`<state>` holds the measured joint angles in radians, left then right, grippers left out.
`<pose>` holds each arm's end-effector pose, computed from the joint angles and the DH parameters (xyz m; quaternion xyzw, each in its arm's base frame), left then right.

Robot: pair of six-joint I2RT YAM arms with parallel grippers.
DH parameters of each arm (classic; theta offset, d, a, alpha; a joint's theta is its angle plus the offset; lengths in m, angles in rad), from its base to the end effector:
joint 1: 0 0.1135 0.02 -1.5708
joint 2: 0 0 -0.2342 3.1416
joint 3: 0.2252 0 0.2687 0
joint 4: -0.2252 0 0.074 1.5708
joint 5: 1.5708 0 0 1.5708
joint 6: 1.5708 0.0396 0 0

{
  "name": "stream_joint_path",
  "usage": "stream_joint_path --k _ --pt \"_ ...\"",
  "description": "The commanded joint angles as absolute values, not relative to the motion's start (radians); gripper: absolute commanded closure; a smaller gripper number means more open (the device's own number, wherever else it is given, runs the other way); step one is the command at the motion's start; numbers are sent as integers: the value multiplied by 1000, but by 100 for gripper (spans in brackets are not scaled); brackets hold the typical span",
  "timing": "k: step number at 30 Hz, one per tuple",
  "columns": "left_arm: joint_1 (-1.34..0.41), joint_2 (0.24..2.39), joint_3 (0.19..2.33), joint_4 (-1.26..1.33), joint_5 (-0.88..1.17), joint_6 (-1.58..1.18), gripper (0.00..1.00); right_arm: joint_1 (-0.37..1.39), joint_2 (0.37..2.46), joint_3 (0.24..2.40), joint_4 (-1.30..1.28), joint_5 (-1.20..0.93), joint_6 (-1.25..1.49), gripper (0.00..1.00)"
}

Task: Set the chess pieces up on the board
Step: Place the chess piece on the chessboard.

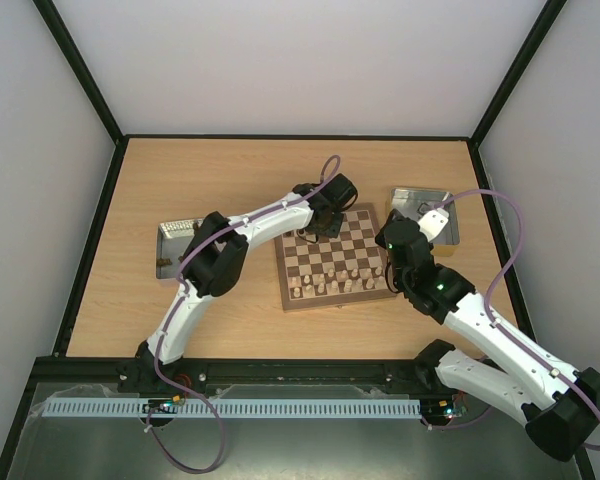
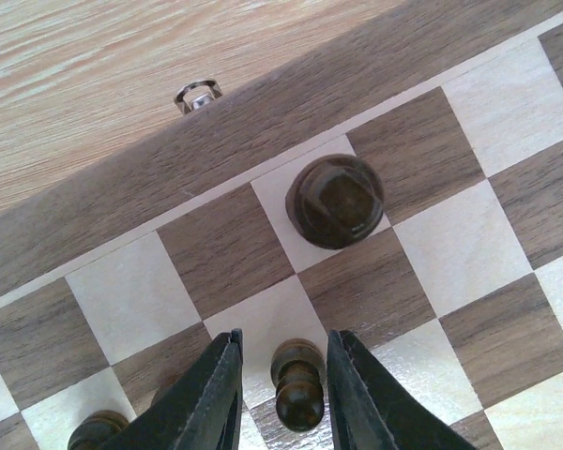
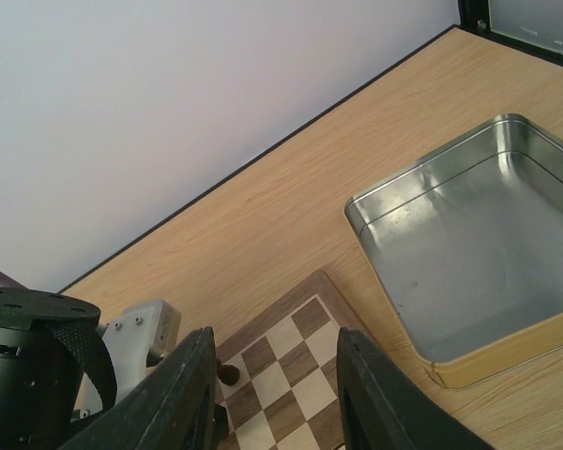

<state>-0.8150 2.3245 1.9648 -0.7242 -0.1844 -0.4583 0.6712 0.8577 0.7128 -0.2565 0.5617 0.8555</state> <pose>0.3478 -0.3584 0.1484 0.1496 0.9550 -0.0709 0.2461 0.1960 0.1288 0.2702 0.2261 0.7837 0.1996 0.5430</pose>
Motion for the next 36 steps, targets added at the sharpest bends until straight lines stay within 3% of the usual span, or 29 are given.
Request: stream_joint_path --k 1,6,11,14,22,29,36 --pt "-807 2288 1991 -736 -204 -441 71 667 859 712 -250 581 876 65" --pt "-806 2299 1978 -734 -213 -435 72 667 860 711 -250 574 881 65" --pt "-807 2299 1973 -716 -230 -422 81 667 861 709 -251 566 884 65" --pt "-806 2293 1969 -703 -239 -414 81 667 865 709 -251 562 884 65" --pt "-807 2248 1968 -686 -182 -407 71 667 870 713 -250 557 884 65" --pt "-778 2083 1920 -682 -185 -454 64 667 866 712 -244 545 885 65" --pt "-675 1773 1555 -580 -209 -545 54 667 878 698 -220 519 884 65"
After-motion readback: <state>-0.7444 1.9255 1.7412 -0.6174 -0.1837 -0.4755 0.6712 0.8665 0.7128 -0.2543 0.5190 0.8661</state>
